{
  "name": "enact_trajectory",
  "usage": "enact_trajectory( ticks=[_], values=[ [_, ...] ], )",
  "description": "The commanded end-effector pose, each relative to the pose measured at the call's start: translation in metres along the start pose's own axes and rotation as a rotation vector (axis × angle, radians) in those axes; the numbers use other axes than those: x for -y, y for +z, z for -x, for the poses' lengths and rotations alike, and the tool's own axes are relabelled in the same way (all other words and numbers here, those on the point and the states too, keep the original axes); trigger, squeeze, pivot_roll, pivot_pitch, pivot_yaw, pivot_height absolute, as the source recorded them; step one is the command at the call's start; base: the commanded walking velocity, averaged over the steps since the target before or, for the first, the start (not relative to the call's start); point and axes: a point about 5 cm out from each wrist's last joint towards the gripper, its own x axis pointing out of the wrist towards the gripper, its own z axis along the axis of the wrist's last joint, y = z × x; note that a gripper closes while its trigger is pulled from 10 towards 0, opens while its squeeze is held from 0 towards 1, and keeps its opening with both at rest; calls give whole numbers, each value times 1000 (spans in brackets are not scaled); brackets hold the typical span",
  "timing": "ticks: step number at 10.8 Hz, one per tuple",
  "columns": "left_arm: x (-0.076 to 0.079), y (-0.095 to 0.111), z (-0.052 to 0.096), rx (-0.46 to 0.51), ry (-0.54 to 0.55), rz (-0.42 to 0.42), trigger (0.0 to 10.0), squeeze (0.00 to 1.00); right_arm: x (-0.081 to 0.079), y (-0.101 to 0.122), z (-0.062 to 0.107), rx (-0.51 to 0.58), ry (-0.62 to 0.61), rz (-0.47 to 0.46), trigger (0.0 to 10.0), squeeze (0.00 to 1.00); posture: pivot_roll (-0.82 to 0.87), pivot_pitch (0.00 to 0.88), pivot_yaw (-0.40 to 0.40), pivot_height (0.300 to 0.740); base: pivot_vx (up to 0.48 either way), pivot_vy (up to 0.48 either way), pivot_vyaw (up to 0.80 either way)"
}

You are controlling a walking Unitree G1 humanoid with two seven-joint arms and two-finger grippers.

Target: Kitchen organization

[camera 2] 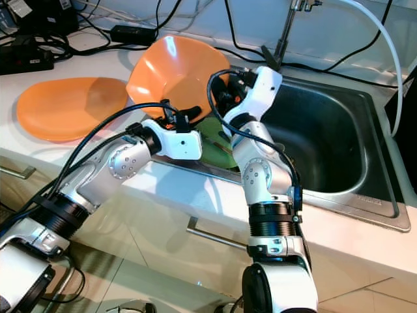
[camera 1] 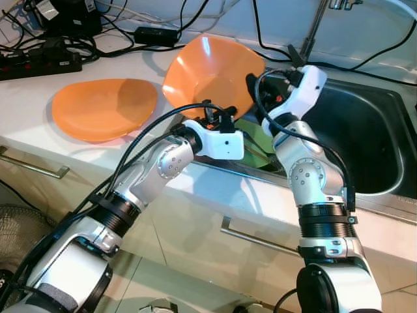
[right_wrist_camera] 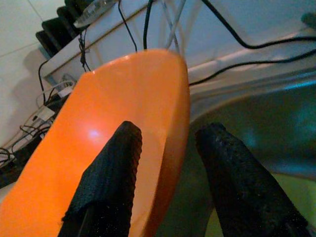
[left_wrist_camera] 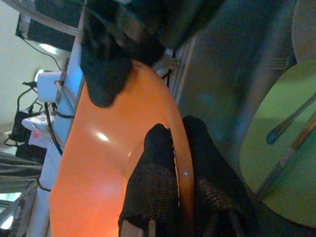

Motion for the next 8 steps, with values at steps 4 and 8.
enact_trajectory(
  ticks=[4, 8],
  values=[
    [-5, 11, -1, 60, 4, -26, 10000, 0, -4, 2, -2, -5, 12, 4, 0, 0, 85, 41, -18, 740, 0, 0, 0],
    [-6, 10, 0, 58, 4, -36, 10000, 0, -3, 1, -2, -8, 6, -7, 0, 0, 87, 43, -19, 740, 0, 0, 0]
  ],
)
